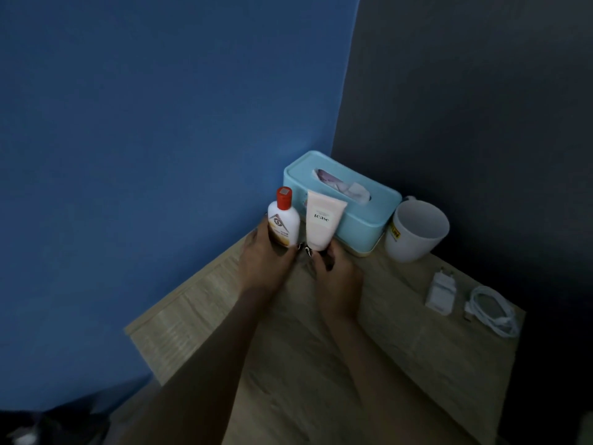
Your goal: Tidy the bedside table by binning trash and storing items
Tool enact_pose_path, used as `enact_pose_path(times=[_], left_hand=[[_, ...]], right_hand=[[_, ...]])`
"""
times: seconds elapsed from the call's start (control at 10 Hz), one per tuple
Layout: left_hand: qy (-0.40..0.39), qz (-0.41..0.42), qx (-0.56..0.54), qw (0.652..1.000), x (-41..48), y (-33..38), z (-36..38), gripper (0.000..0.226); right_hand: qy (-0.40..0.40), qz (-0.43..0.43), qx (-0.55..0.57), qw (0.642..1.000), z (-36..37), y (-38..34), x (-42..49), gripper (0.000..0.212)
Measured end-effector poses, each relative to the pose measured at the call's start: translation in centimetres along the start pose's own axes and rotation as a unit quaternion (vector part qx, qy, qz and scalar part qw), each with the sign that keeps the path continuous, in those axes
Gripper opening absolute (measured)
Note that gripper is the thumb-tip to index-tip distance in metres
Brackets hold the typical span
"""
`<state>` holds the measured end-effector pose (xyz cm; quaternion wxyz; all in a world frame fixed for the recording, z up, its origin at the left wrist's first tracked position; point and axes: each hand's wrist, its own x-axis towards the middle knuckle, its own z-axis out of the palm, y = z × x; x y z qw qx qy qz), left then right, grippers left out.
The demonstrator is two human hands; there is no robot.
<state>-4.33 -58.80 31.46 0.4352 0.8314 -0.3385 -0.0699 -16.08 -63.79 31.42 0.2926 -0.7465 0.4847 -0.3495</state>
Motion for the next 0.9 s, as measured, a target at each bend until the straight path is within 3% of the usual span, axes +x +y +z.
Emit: enact_pose_path(times=[0.4, 0.6, 0.9], left_hand=[[0.004, 0.005, -0.013, 1.000, 0.4, 0.0, 0.5, 0.071], [-0.010, -0.016, -0.034, 0.999, 0.8, 0.3, 0.3, 0.103], [-0.022, -0.005, -0.054, 0.998, -0.8, 0.2, 0.2, 0.115]], right_hand=[[0.025, -0.014, 0.017, 0.999, -0.1, -0.1, 0.4, 0.019], [0.025, 0.002, 0.017, 1.000, 0.0, -0.3, 0.9, 0.023], [0.023, 0.006, 0.006, 1.000, 0.0, 0.3, -0.2, 0.031]])
